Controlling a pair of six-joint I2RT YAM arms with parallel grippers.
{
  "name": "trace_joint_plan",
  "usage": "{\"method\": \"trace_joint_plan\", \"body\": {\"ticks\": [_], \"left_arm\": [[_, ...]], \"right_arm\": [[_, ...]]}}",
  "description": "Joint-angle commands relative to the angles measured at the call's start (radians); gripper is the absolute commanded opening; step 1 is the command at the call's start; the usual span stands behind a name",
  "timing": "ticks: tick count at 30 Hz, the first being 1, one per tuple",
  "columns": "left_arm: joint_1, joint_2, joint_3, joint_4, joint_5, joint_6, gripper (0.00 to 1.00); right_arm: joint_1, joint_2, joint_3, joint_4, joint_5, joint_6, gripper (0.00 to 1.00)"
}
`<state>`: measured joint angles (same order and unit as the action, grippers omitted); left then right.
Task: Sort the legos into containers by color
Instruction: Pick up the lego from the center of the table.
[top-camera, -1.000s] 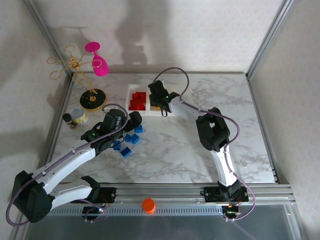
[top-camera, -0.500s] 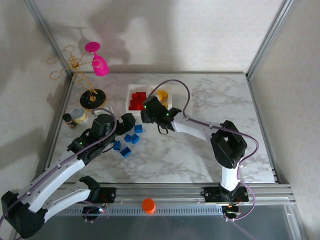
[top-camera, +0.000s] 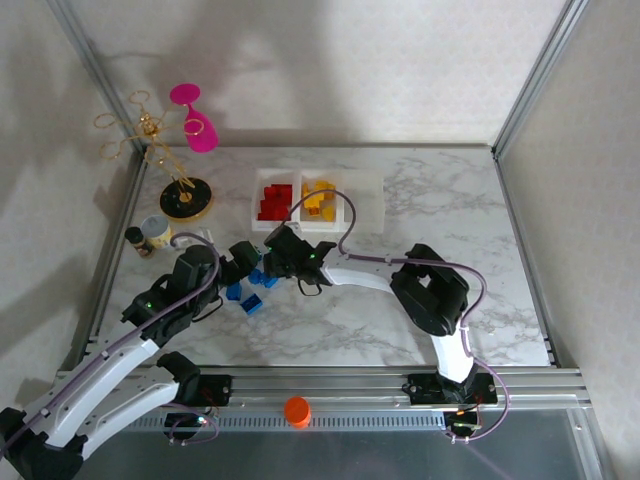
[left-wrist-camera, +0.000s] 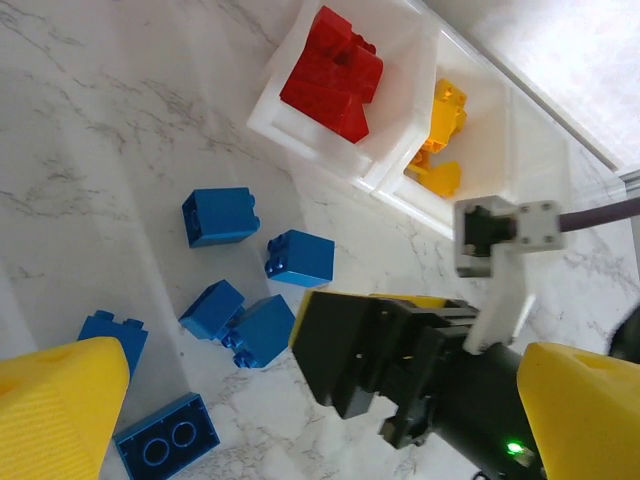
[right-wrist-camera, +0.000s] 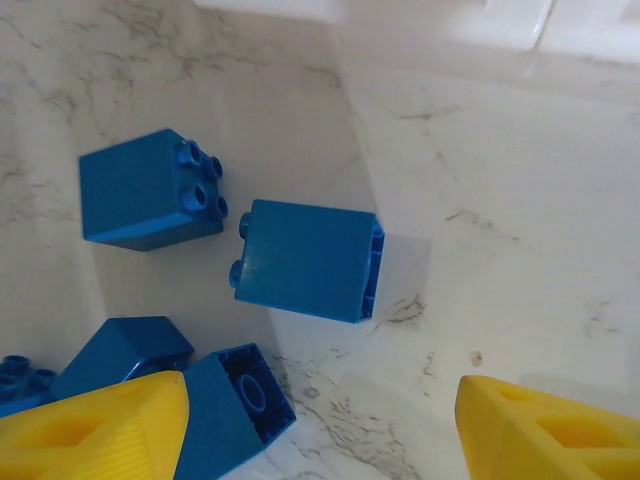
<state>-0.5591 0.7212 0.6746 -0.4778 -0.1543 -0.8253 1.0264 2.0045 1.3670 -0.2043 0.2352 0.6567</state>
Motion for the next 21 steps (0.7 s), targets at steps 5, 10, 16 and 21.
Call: {"method": "trace_joint_plan", "body": {"ticks": [5, 10, 16, 21], "left_arm": [[0.01, -0.026, -0.009, -0.05, -0.04, -0.02, 1.0], [0.009, -0.038, -0.006, -0.057, -0.043, -0.018, 1.0], [0.01, -0.039, -0.007, -0.056, -0.049, -0.018, 1.0], [0.01, -0.029, -0.006, -0.054, -0.05, -0.012, 1.0]], "right_arm": [[0.008, 0.093, 0.109, -0.028, 0.06, 0.023, 0.73], [-0.002, 0.14, 0.153, -0.048, 0.097, 0.007, 0.74], [-0.016, 0.183, 0.194, -0.051, 0.092, -0.007, 0.69], [-0.023, 0.191, 0.21, -0.056, 0.08, -0.019, 0.58]]}}
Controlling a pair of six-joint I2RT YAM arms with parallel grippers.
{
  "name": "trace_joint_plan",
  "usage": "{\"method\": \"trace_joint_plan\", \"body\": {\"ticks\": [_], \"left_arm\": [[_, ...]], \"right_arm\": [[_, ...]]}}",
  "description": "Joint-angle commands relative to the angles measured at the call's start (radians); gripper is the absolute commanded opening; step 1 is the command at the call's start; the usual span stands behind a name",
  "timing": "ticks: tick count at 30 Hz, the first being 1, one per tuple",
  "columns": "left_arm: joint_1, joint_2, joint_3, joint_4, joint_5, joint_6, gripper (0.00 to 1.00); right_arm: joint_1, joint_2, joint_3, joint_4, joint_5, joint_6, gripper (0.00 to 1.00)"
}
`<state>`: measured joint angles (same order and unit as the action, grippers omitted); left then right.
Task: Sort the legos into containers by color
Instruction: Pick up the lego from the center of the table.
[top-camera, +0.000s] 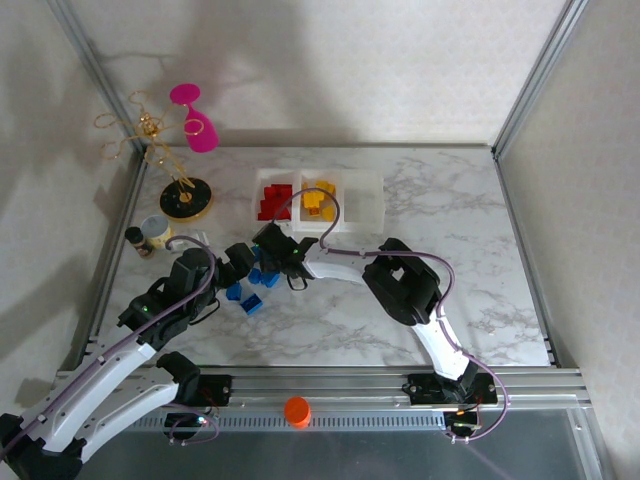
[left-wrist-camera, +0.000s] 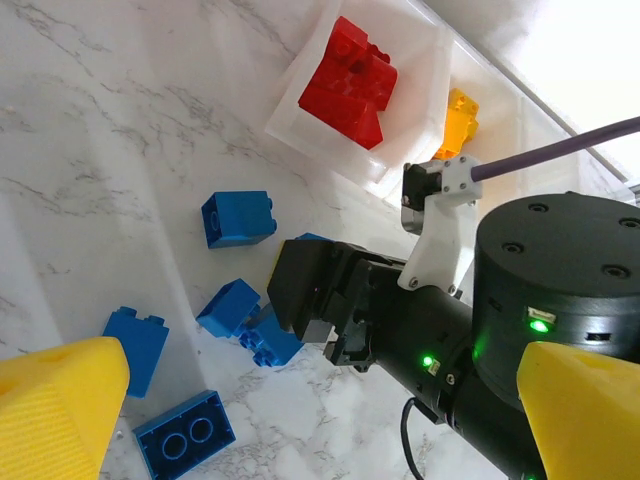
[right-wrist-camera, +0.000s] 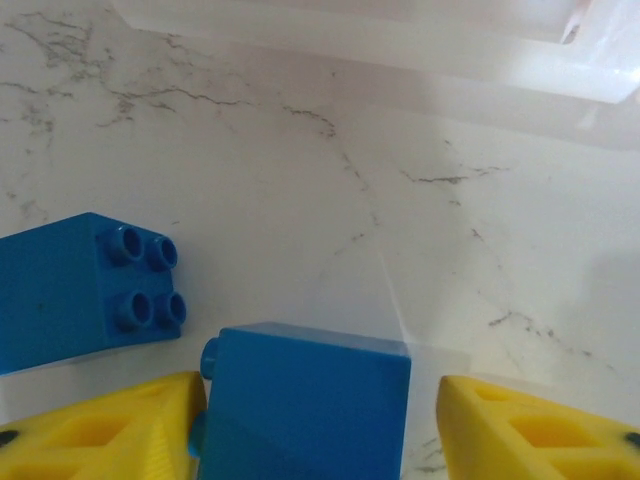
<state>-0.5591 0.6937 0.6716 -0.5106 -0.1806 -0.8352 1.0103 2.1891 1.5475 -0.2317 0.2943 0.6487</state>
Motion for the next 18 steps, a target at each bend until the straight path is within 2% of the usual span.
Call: {"method": "trace_joint_plan", "body": {"ticks": [1, 5, 9, 18], "left_arm": [[0.01, 0.001, -0.002, -0.02, -0.022, -0.001, 1.0], [0.011, 0.006, -0.002, -0.014, -0.016, -0.001, 0.99], [0.01, 0.012, 0.008, -0.019, -0.013, -0.003, 1.0], [0.007, 0.025, 0.019, 0.026, 0.062, -0.004, 1.0]], "right_arm": [[-0.009, 0.001, 0.025, -0.025, 0.019, -0.014, 0.56], [-0.01, -0.037, -0.009, -0.013, 0.022, -0.014, 0.47], [-0.01, -0.101, -0.063, 0.005, 0.013, -0.016, 0.42], [-0.041, -0.363, -0.277, 0.028, 0.032, -0.001, 0.41]]}}
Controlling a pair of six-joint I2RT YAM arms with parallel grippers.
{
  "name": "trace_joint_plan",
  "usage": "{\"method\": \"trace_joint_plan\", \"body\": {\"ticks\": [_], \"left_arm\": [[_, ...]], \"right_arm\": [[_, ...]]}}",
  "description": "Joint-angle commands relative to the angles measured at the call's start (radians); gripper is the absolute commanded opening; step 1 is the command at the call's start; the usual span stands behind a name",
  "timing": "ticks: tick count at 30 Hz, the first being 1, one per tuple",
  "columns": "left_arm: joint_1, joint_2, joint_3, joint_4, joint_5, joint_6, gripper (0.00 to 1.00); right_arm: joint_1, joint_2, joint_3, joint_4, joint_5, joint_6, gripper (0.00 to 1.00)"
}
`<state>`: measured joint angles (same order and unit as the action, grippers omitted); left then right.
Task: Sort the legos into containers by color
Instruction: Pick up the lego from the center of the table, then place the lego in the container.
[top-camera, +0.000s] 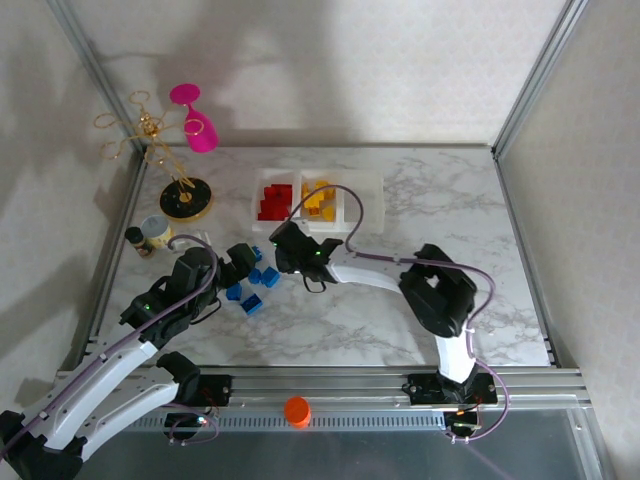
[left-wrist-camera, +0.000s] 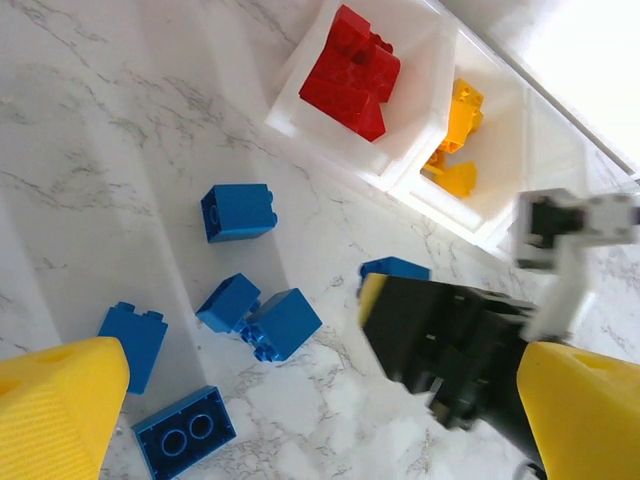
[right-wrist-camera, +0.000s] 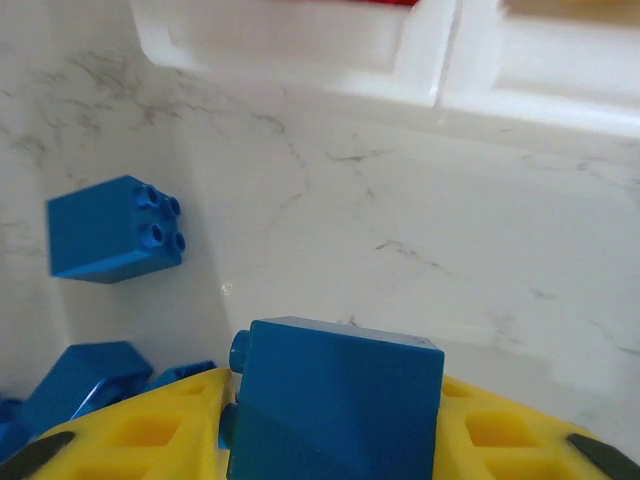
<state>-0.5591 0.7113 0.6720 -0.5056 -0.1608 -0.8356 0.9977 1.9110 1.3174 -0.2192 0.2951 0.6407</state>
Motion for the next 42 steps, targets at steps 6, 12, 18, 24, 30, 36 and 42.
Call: {"method": "trace_joint_plan", "body": {"ticks": [6, 12, 18, 24, 30, 36, 42], "left_arm": [[0.0, 0.067, 0.03, 0.075, 0.097, 0.002, 1.0], [-0.016, 0.159, 0.055, 0.137, 0.152, 0.031, 1.0], [-0.046, 0.265, 0.091, 0.191, 0.161, 0.037, 1.0], [-0.055, 0.357, 0.136, 0.213, 0.158, 0.05, 1.0], [-0.056, 0.417, 0.176, 0.224, 0.149, 0.068, 1.0], [-0.056, 0.45, 0.193, 0.224, 0.144, 0.075, 1.0], [-0.056, 0.457, 0.193, 0.219, 0.135, 0.084, 1.0]], "right_arm": [[-0.12, -0.234, -0.14, -0.022, 0.082, -0.026, 0.4], [-0.281, -0.277, -0.158, -0.023, 0.078, -0.112, 0.4], [-0.422, -0.173, -0.07, 0.01, 0.043, -0.203, 0.4], [-0.494, -0.023, 0.081, 0.018, -0.024, -0.254, 0.41], [-0.526, 0.123, 0.233, -0.006, -0.022, -0.287, 0.43], [-0.542, 0.228, 0.342, -0.03, -0.019, -0.302, 0.47], [-0.542, 0.254, 0.376, -0.039, -0.021, -0.309, 0.52]]}}
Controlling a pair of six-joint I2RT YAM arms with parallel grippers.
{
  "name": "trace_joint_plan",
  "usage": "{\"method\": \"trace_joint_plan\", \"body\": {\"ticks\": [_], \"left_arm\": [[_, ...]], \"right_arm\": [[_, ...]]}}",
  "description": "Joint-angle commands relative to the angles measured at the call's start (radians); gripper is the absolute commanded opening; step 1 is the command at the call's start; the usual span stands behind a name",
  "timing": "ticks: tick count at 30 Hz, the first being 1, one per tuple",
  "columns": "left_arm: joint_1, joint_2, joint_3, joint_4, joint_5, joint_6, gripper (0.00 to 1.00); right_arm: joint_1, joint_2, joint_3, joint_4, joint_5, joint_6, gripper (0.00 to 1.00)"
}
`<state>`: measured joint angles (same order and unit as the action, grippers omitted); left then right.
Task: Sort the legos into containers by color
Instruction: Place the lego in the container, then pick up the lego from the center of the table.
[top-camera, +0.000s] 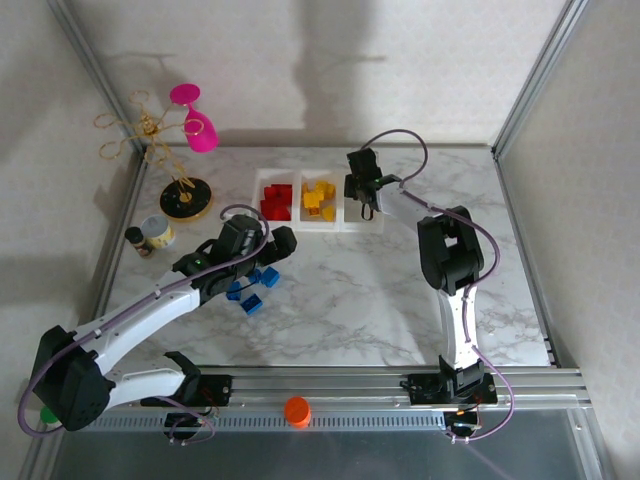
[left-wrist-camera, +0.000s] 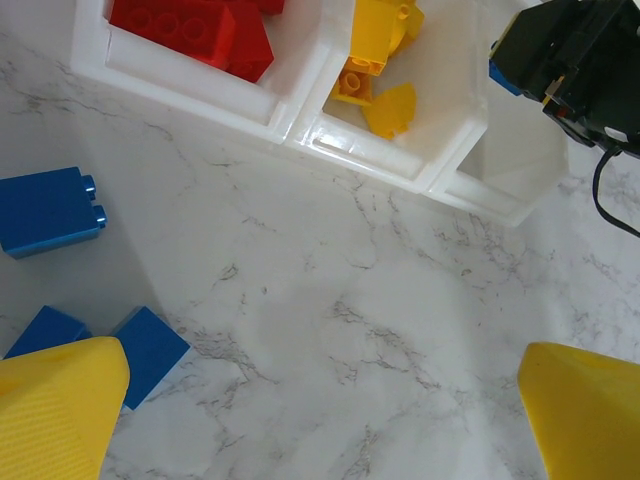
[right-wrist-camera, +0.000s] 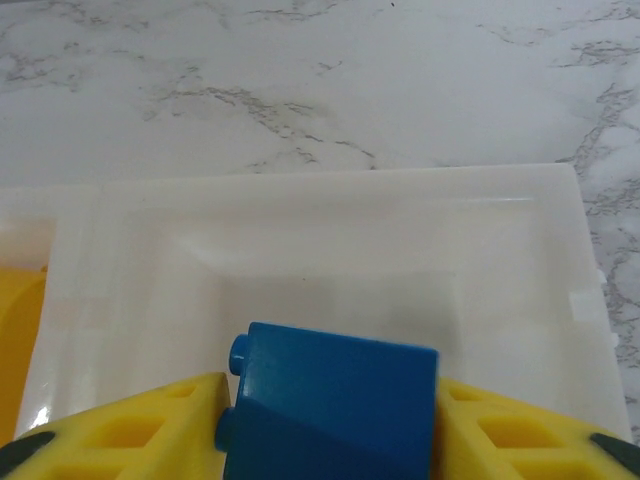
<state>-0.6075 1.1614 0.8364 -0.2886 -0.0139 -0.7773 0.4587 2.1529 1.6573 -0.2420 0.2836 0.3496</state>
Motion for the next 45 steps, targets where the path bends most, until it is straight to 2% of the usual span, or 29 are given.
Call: {"method": "trace_joint_plan", "body": {"ticks": [1, 5, 8, 14, 20, 26, 29, 33, 36, 42, 45], "left_arm": [[-0.008, 0.004, 0.029, 0.0, -0.012, 0.027, 1.0], [-0.008, -0.002, 0.034, -0.007, -0.018, 0.026, 1.0], [-0.007, -0.017, 0.041, -0.012, -0.02, 0.026, 1.0], [-0.007, -0.077, 0.044, -0.052, -0.06, 0.031, 1.0], [-0.006, -0.184, 0.01, -0.131, -0.104, 0.013, 1.0], [-0.006, -0.297, -0.047, -0.233, -0.16, -0.016, 1.0], [-0.004, -0.345, -0.063, -0.272, -0.165, -0.032, 1.0], [-0.003, -0.401, -0.076, -0.317, -0.178, -0.05, 1.0], [-0.003, -0.431, -0.092, -0.336, -0.181, -0.056, 1.0], [-0.005, -0.479, -0.115, -0.37, -0.187, -0.092, 1.0], [-0.005, -0.495, -0.116, -0.391, -0.192, -0.1, 1.0]], "right_arm": [[-0.003, 0.007, 0.037, -0.012, -0.016, -0.022, 0.53], [-0.003, -0.02, 0.027, -0.005, -0.012, -0.03, 0.57], [-0.002, -0.049, 0.034, -0.022, -0.014, -0.032, 0.56], [0.035, -0.193, -0.056, 0.0, -0.056, -0.001, 0.57], [0.127, -0.328, -0.232, 0.042, -0.14, 0.056, 0.58], [0.293, -0.392, -0.381, 0.065, -0.118, 0.1, 0.62], [0.368, -0.391, -0.436, 0.099, -0.115, 0.078, 0.65], [0.432, -0.368, -0.487, 0.154, -0.201, 0.023, 0.69], [0.481, -0.344, -0.509, 0.184, -0.203, -0.011, 0.72], [0.555, -0.257, -0.476, 0.205, -0.23, -0.067, 0.77], [0.582, -0.198, -0.426, 0.18, -0.201, -0.094, 0.8]]}}
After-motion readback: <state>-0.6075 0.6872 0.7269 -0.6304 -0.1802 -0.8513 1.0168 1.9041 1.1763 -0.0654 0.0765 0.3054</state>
